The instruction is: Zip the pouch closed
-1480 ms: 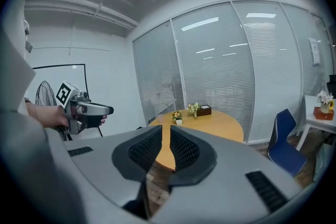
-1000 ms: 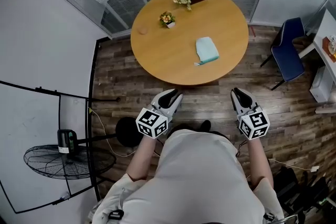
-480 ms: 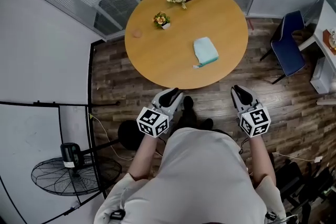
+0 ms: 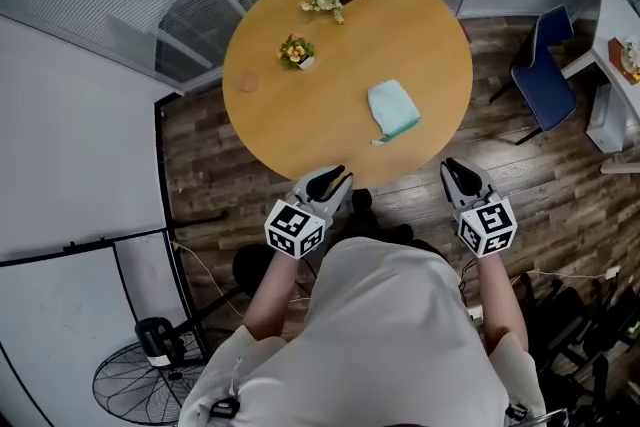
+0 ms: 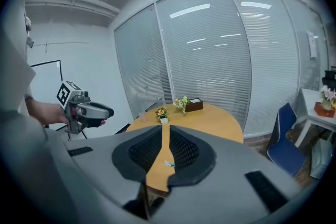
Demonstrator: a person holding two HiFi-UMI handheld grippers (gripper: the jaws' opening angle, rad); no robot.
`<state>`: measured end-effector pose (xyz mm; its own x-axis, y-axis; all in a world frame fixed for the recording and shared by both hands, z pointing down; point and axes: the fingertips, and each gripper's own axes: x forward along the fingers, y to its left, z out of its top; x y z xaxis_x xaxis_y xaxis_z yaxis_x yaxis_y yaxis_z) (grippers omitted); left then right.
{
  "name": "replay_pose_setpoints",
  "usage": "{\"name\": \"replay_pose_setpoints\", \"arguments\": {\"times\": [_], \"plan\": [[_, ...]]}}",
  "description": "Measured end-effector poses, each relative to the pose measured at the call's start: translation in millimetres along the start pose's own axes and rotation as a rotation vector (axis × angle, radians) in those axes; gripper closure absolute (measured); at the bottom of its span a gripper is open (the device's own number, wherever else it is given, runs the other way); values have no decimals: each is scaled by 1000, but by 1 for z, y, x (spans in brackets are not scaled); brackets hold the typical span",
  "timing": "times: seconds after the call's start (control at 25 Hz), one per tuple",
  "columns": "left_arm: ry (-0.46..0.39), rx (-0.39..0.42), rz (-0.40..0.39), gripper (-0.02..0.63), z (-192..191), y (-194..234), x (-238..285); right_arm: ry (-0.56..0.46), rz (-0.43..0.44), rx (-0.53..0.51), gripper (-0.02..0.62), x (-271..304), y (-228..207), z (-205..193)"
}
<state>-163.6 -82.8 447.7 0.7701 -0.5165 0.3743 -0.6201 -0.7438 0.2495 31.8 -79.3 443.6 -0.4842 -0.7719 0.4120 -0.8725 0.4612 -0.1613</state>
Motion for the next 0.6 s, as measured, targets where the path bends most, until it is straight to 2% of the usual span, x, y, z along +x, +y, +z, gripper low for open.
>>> {"name": "replay_pose_setpoints", "arguments": {"times": [0.36, 0.6], "plan": [[89, 16, -136, 518, -7, 53, 39, 53, -70, 38, 552, 58, -5, -4], [165, 47, -237, 518, -25, 70, 68, 101, -99, 73, 552, 87, -6, -22]]}}
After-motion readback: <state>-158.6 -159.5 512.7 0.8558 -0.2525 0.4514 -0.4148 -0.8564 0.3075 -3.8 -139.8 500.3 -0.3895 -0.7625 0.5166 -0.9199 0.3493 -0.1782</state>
